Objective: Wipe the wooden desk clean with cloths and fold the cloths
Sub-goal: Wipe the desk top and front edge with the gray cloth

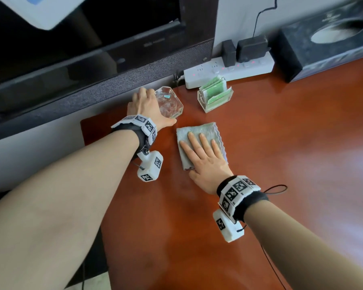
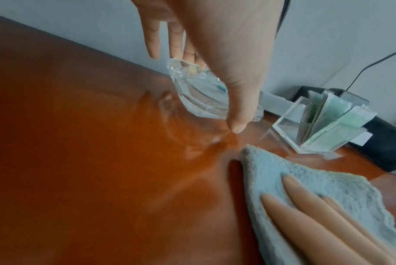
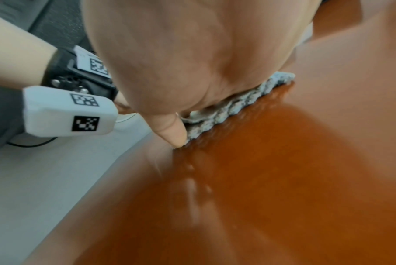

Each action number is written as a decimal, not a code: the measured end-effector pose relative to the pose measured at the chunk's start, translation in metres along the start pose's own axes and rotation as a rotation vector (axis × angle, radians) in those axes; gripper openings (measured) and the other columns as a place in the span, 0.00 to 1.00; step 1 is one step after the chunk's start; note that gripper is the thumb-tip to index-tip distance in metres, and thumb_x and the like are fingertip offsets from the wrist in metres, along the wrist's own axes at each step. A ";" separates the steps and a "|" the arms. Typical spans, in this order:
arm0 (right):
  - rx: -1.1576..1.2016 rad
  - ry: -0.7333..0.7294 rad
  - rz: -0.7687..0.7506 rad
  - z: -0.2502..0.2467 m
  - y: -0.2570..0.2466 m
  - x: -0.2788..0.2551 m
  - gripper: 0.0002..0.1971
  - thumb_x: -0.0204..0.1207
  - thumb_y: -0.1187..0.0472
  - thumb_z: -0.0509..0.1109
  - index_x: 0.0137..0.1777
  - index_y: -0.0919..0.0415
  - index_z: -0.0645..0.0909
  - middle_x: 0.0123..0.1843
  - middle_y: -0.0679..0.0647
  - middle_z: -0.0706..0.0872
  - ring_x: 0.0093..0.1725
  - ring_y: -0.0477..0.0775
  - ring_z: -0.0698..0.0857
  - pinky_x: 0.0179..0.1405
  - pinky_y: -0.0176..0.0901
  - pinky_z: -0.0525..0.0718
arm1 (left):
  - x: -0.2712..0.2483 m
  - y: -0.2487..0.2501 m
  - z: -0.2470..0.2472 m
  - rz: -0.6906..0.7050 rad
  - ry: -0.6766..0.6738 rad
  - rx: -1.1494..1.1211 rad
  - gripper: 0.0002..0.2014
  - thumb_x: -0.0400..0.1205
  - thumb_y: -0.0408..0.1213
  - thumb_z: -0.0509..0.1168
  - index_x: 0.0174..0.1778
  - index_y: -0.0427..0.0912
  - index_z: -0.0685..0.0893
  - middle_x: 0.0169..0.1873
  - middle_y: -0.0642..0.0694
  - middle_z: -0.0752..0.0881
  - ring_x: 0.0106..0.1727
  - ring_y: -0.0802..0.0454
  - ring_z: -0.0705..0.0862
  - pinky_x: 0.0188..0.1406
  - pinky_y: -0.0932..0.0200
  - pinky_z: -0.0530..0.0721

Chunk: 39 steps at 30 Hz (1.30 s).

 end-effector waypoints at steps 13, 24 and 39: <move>-0.045 -0.014 -0.013 -0.006 0.026 -0.006 0.39 0.82 0.46 0.55 0.85 0.44 0.34 0.86 0.47 0.32 0.85 0.54 0.32 0.83 0.56 0.33 | 0.005 0.011 0.011 0.055 -0.025 0.018 0.55 0.61 0.69 0.76 0.79 0.41 0.65 0.72 0.41 0.71 0.71 0.40 0.72 0.67 0.40 0.76; 0.104 0.129 0.363 -0.045 0.141 -0.014 0.37 0.83 0.45 0.55 0.86 0.42 0.37 0.87 0.49 0.34 0.86 0.57 0.37 0.84 0.58 0.38 | -0.013 0.071 -0.015 0.206 0.099 -0.034 0.51 0.69 0.69 0.71 0.81 0.42 0.64 0.77 0.42 0.70 0.77 0.43 0.70 0.74 0.43 0.69; 0.131 0.115 0.482 -0.066 0.179 -0.001 0.35 0.84 0.45 0.51 0.86 0.45 0.37 0.87 0.49 0.34 0.85 0.59 0.34 0.83 0.61 0.37 | -0.009 0.111 -0.020 0.066 0.096 -0.345 0.26 0.74 0.55 0.73 0.64 0.47 0.81 0.61 0.45 0.83 0.60 0.44 0.83 0.53 0.52 0.79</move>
Point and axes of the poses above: each hand's wrist, its own x-axis towards the middle knuckle, its own z-axis out of the palm, y = z × x, the point moved 7 cm from there along x, towards the middle knuckle
